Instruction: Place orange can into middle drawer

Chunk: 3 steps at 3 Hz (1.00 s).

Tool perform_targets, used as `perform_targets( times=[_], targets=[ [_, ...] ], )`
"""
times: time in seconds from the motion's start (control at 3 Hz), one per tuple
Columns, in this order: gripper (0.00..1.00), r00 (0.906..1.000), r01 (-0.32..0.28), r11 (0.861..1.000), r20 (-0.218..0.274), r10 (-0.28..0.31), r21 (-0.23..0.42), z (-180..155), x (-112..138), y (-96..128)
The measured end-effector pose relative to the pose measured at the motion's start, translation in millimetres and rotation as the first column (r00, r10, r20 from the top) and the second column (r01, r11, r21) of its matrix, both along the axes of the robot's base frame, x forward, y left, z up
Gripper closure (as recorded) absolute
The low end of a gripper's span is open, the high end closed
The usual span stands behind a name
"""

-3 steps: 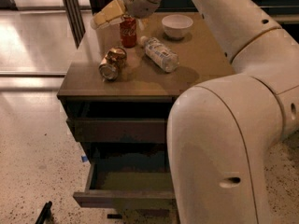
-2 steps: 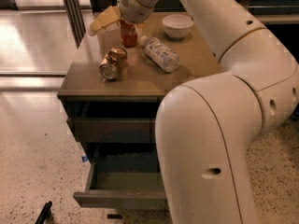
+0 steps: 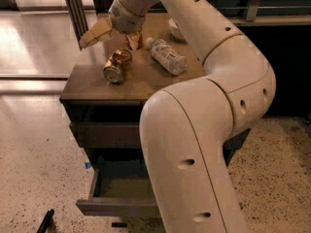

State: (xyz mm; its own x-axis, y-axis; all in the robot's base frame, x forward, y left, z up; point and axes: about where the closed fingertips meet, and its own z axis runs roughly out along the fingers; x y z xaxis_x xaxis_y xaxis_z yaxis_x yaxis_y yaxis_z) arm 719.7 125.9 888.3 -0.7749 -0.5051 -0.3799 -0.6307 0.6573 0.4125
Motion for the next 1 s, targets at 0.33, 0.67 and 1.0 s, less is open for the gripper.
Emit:
perform_targets(
  times=[0.33, 0.67, 1.0],
  targets=[
    [0.00, 0.9994, -0.013, 1.000, -0.032, 0.013, -0.023, -11.1, -0.4, 12.7],
    [0.00, 0.9985, 0.000, 0.998, -0.055, -0.004, -0.071, -24.5, 1.4, 17.4],
    [0.00, 0.9976, 0.029, 0.990, -0.058, -0.037, -0.138, -37.5, 5.0, 16.8]
  ],
)
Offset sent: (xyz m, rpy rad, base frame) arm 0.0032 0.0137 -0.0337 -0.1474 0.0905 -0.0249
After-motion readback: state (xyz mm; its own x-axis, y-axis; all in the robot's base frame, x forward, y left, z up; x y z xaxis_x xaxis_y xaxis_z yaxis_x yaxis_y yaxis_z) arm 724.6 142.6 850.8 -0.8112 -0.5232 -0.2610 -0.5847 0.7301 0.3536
